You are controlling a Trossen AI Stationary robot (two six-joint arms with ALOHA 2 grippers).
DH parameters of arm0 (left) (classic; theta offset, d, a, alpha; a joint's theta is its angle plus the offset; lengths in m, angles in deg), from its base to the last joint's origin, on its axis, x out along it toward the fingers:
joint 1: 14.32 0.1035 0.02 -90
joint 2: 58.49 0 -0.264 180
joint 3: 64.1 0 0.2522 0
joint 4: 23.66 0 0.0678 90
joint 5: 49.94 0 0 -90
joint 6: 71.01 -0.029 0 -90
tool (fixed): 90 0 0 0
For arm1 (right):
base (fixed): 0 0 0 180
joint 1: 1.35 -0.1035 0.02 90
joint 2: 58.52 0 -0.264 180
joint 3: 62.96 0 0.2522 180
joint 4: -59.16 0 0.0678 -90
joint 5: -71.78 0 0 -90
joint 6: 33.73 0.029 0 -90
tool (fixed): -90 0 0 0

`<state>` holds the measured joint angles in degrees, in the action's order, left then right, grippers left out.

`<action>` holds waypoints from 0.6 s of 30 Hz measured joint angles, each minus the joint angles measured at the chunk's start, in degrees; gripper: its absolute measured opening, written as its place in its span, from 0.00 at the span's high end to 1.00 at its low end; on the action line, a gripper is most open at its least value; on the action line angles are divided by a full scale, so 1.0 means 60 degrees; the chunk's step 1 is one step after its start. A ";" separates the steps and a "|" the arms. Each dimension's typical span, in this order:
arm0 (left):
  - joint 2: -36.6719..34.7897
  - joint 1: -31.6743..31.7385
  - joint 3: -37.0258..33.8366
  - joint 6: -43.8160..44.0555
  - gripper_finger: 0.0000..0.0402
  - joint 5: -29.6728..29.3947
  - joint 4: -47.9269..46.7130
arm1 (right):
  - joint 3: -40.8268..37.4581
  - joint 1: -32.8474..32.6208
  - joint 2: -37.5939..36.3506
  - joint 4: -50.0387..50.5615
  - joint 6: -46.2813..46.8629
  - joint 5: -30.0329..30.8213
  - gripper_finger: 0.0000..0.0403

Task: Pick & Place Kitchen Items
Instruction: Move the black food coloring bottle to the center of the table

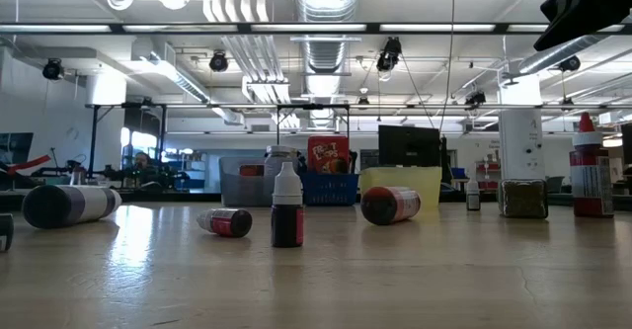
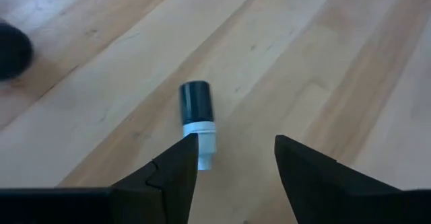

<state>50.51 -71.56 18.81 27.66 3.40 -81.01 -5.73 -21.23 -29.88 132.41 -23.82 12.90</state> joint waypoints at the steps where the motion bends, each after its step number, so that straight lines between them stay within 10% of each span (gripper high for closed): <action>1: 0.0034 -0.0003 0.0000 0.0000 0.50 -0.0004 -0.0068 | -0.0001 0.0003 0.0000 0.0000 -0.0003 0.0000 0.98; 18: 0.0778 -0.0263 0.0010 -0.0456 0.50 -0.0301 -0.0398 | 0.0000 0.0000 0.0000 0.0002 -0.0001 0.0000 0.98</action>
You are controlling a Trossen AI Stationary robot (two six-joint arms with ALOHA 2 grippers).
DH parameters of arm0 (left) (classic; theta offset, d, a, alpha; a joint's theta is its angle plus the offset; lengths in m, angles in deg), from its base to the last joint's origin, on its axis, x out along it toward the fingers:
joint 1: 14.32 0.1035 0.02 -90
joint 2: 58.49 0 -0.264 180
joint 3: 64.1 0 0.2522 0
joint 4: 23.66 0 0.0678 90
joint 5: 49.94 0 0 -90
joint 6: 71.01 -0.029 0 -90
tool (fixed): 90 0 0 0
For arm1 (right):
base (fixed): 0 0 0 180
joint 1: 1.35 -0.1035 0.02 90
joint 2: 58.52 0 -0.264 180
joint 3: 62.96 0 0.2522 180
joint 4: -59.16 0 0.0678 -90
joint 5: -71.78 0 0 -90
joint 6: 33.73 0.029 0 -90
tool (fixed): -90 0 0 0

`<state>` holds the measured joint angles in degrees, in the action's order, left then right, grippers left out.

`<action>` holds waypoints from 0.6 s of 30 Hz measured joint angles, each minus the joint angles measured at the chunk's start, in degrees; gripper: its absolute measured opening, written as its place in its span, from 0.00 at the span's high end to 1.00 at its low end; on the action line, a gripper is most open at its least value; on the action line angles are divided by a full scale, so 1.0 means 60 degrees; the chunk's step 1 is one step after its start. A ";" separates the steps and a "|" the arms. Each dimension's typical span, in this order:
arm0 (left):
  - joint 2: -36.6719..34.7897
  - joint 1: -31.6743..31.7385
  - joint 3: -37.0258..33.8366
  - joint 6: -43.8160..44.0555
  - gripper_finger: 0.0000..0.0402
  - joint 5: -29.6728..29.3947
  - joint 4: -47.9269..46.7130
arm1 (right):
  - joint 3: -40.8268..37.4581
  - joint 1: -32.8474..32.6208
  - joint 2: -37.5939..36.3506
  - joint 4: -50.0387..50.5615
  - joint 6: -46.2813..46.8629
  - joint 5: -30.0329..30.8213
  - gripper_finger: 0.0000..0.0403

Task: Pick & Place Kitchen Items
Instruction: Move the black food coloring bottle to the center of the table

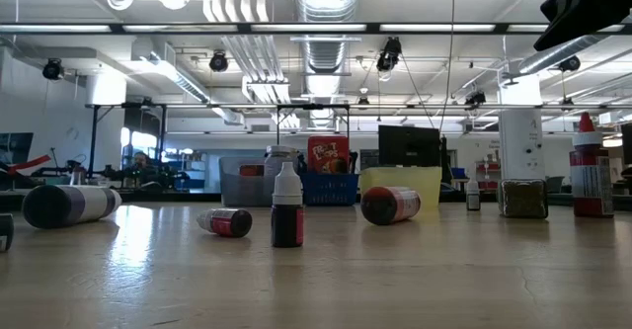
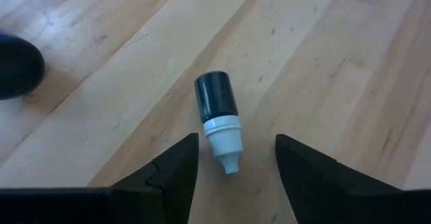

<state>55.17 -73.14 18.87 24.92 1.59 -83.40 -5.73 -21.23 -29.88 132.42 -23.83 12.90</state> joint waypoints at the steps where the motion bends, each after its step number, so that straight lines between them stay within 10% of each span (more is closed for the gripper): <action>1: 0.0000 -0.0019 -0.0002 -0.0002 0.50 -0.0014 -0.0050 | -0.0001 0.0001 0.0000 -0.0002 0.0001 0.0000 0.98; 18: 0.0004 -0.0094 -0.0327 0.0467 0.54 -0.0203 -0.0164 | -0.0001 -0.0001 0.0000 -0.0002 0.0002 0.0000 0.98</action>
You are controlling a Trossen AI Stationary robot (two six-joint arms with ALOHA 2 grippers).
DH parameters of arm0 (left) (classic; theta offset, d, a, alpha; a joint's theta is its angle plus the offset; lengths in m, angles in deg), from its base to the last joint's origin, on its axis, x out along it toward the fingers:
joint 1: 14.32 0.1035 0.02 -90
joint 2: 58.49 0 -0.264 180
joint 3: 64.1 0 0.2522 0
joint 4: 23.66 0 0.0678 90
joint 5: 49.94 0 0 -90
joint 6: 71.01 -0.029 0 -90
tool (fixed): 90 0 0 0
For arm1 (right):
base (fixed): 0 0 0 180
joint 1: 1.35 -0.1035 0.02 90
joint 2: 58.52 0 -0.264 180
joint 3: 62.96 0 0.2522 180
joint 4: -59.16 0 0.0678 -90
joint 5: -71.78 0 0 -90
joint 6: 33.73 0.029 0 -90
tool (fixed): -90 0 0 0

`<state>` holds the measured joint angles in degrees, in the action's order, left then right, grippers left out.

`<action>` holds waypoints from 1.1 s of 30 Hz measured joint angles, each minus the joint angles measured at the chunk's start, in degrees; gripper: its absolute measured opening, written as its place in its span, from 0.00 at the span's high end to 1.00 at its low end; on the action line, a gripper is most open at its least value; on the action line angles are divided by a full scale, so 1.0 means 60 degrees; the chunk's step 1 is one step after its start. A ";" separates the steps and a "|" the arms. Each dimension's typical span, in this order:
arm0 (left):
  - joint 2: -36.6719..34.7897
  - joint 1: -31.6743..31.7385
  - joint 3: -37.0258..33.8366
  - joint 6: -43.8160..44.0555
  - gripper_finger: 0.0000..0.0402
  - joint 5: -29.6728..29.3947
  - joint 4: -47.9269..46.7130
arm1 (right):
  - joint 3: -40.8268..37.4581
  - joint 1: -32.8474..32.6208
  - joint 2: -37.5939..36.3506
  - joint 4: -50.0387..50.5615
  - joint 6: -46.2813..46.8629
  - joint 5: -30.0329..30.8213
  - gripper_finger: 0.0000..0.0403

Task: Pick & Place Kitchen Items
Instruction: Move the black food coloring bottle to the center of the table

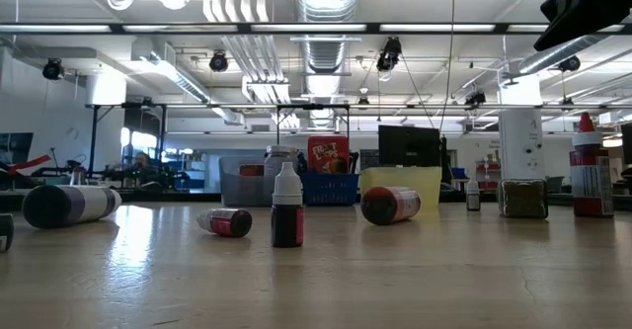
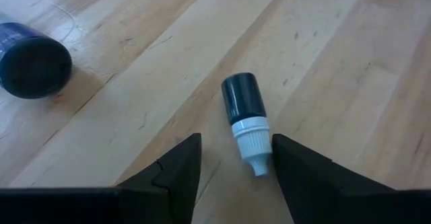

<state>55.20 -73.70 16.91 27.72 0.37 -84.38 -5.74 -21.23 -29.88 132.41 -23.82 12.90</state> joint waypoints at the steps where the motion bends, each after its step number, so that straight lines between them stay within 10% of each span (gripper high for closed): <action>1: 0.0000 0.0000 0.0000 0.0000 0.55 0.0014 0.0009 | 0.0004 0.0003 0.0000 0.0000 0.0000 0.0000 0.98; 33: -0.0238 0.0343 0.0887 -0.2692 0.78 0.0589 -0.0673 | 0.0003 0.0004 0.0000 0.0000 -0.0003 0.0000 0.98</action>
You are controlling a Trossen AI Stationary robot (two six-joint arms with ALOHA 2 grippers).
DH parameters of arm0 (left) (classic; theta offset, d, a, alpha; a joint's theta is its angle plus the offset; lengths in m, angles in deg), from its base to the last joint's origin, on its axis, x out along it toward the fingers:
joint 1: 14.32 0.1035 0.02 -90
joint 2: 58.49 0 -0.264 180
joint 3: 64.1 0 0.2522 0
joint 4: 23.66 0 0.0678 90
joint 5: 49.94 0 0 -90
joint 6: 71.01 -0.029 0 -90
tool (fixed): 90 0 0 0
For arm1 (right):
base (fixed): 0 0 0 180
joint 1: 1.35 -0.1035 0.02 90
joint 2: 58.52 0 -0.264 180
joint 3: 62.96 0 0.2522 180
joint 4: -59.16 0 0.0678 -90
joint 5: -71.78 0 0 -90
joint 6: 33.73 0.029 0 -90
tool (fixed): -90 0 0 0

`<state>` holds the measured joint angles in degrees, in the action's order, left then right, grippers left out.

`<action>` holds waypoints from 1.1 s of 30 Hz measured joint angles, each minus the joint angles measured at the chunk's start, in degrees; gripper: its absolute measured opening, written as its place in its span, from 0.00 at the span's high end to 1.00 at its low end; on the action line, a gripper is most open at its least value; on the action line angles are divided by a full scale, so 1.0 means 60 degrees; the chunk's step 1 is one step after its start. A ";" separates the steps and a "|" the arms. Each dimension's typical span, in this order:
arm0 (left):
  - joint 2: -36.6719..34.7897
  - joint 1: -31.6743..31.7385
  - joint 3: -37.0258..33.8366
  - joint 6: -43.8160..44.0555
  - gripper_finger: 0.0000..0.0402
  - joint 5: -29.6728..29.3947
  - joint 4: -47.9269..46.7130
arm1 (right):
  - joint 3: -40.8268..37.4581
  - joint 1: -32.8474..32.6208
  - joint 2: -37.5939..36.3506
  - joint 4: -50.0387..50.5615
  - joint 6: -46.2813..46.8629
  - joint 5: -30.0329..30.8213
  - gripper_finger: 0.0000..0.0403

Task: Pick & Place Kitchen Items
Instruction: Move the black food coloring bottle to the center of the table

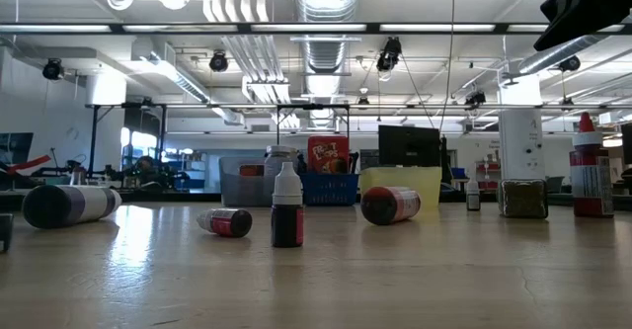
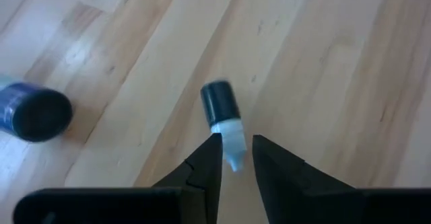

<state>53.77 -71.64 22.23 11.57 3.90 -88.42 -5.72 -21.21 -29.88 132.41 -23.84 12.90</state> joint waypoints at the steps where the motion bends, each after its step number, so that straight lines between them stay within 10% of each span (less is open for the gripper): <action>1: -0.0003 0.0003 0.0037 -0.0003 0.78 -0.0063 -0.0005 | 0.0000 -0.0003 0.0000 0.0000 0.0000 0.0000 0.98; 33: -0.0017 0.0043 -0.0439 0.2175 0.78 -0.0136 0.0031 | -0.0002 -0.0003 0.0000 0.0000 0.0001 0.0000 0.98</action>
<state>53.67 -71.38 19.60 24.62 3.09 -88.23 -5.73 -21.23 -29.88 132.41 -23.83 12.90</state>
